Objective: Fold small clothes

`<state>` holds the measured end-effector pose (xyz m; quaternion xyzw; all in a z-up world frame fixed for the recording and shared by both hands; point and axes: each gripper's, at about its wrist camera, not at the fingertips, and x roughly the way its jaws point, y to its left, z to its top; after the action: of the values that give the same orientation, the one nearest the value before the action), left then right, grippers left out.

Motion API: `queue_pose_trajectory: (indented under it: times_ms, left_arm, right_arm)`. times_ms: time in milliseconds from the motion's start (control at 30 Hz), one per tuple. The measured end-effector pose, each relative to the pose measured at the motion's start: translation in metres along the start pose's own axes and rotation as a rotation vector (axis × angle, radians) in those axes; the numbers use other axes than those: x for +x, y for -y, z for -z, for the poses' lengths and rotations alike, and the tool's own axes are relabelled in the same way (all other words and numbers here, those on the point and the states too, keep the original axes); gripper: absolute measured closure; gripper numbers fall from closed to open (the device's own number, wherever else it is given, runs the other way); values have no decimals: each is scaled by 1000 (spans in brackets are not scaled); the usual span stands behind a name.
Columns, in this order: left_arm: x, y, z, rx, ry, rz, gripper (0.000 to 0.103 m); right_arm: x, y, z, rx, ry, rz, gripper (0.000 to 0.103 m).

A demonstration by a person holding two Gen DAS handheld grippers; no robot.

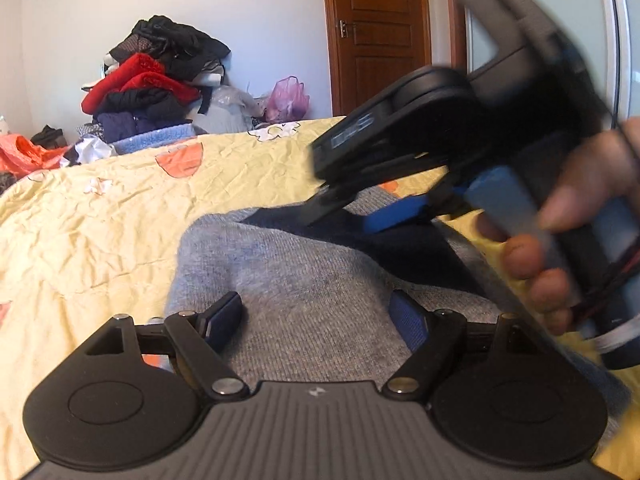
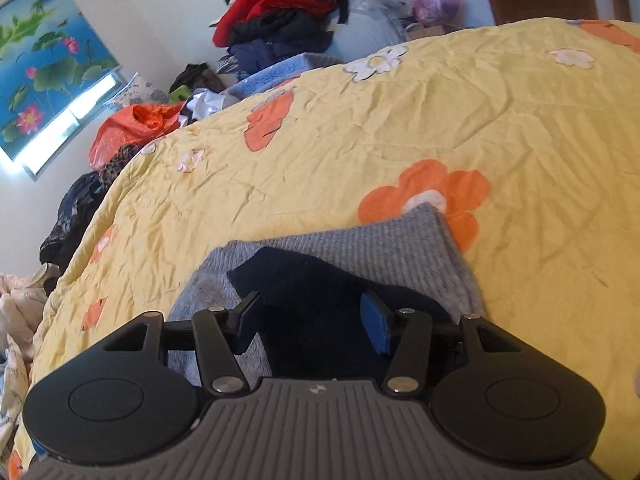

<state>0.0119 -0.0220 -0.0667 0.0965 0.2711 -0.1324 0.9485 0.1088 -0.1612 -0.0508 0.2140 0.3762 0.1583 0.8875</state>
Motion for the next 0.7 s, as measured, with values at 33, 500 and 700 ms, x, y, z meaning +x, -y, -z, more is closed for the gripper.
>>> queue_pose_trajectory:
  times_ms: [33,500,700]
  left_arm:
    - [-8,0,-1,-4,-10,-6,19]
    - [-24,-9,16,-134,-108,-67,3]
    - [-29,-9,22,-135,-106,-69,3]
  right_arm:
    - [-12,0,2,21,18,-1,42]
    - [-44,-17,73,-112,81,2,16]
    - [-44,-33,78,-200,80,49,10]
